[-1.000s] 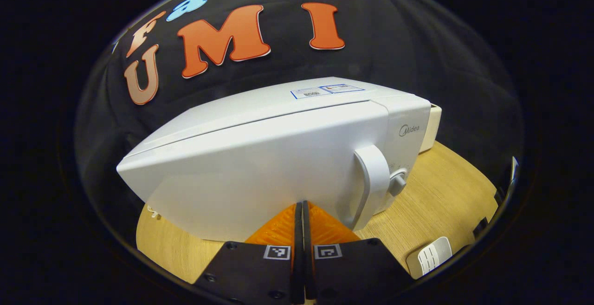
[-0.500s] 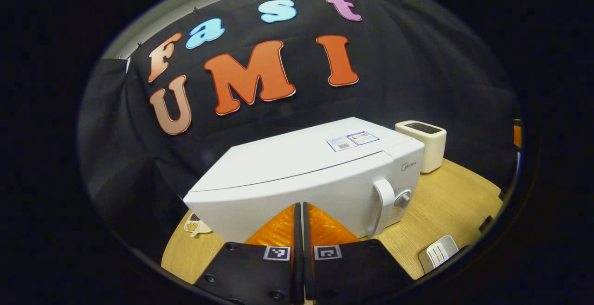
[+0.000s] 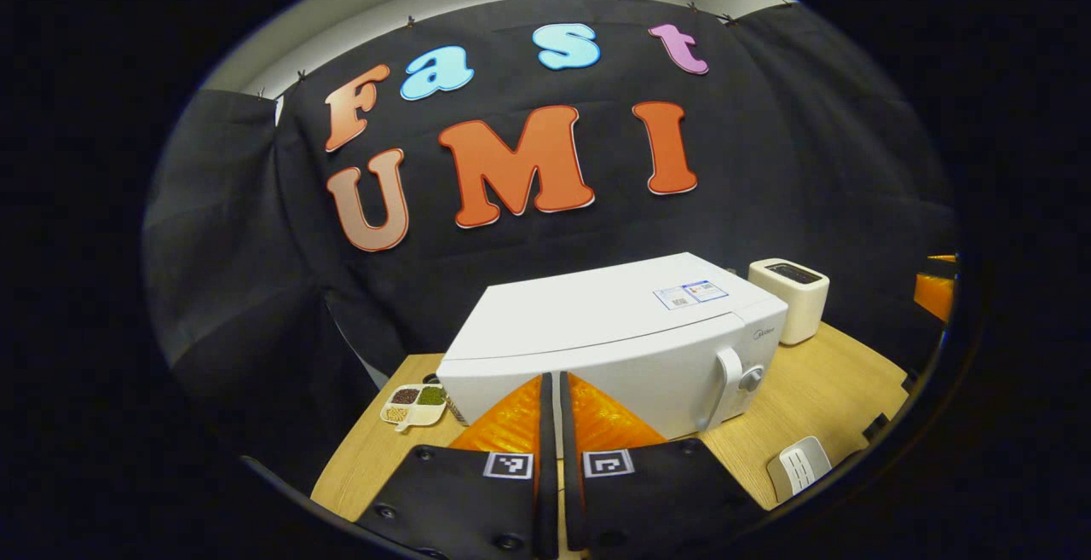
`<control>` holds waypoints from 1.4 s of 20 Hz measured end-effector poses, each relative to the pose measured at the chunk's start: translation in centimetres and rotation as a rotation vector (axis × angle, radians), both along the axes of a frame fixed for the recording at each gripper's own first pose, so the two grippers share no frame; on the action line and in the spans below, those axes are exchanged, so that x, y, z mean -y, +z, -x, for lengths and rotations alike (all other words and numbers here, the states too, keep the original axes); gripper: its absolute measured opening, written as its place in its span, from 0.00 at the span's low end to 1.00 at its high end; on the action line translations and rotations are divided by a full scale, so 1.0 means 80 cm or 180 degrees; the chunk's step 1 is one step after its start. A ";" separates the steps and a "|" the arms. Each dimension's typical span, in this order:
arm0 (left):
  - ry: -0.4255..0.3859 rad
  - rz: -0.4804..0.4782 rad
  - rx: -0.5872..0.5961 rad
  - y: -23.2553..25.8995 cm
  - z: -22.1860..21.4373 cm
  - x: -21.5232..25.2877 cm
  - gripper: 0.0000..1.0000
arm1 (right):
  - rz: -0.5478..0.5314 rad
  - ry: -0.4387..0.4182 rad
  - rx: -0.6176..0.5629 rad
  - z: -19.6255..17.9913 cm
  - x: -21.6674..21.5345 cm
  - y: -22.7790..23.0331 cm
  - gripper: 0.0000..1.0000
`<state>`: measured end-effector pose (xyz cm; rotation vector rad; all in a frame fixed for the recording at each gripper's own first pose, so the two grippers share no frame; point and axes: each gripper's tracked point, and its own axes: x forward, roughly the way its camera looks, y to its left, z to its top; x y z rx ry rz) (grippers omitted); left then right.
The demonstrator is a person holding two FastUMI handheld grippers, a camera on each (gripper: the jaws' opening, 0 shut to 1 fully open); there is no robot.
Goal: Open the microwave oven with the left hand, put the food in, and close the microwave oven.
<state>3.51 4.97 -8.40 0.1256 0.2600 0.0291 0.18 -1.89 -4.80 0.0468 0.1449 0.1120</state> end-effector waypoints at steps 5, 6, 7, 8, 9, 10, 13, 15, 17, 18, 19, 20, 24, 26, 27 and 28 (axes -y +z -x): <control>0.0165 0.0048 0.0093 0.033 0.028 -0.049 0.24 | -0.0011 0.0055 0.0086 -0.005 -0.019 0.025 0.95; 0.0176 0.0045 0.0135 0.041 0.035 -0.057 0.21 | -0.0023 0.0065 0.0119 -0.006 -0.023 0.032 0.95; 0.0209 0.0004 0.0169 0.046 0.040 -0.068 0.38 | -0.0025 0.0076 0.0171 -0.006 -0.027 0.042 0.95; 0.0229 -0.0025 0.0179 0.050 0.045 -0.075 0.40 | -0.0006 0.0083 0.0220 -0.007 -0.032 0.050 0.94; 0.0245 -0.0037 0.0192 0.053 0.049 -0.081 0.43 | 0.0025 0.0089 0.0263 -0.007 -0.035 0.055 0.94; 0.0255 -0.0017 0.0212 0.059 0.054 -0.086 0.40 | 0.0063 0.0098 0.0302 -0.007 -0.039 0.062 0.94; 0.0226 0.0044 0.0305 0.082 0.067 -0.093 0.53 | 0.0167 0.0147 0.0433 -0.002 -0.049 0.084 0.94; 0.0204 0.0083 0.0402 0.106 0.072 -0.095 0.58 | 0.0220 0.0177 0.0512 0.001 -0.058 0.099 0.94; 0.0178 0.0134 0.0533 0.132 0.074 -0.095 0.74 | 0.0238 0.0211 0.0570 0.006 -0.064 0.111 0.94; 0.0155 0.0178 0.0595 0.144 0.076 -0.093 0.70 | 0.0233 0.0226 0.0599 0.009 -0.069 0.119 0.95; 0.0127 0.0231 0.0660 0.156 0.079 -0.088 0.76 | 0.0232 0.0242 0.0636 0.011 -0.073 0.127 0.95; 0.0077 0.0280 0.0711 0.165 0.083 -0.079 0.80 | 0.0233 0.0252 0.0688 0.015 -0.075 0.135 0.95; -0.0079 0.0354 0.0945 0.194 0.099 -0.046 0.84 | 0.0236 0.0289 0.0817 0.022 -0.084 0.157 0.95; -0.0163 0.0356 0.1057 0.205 0.105 -0.026 1.00 | 0.0238 0.0296 0.0827 0.024 -0.087 0.161 0.95; -0.0207 0.0340 0.1095 0.207 0.106 -0.018 1.00 | 0.0236 0.0296 0.0833 0.024 -0.086 0.161 0.95; -0.0236 0.0320 0.1118 0.208 0.108 -0.012 1.00 | 0.0228 0.0291 0.0825 0.024 -0.086 0.161 0.95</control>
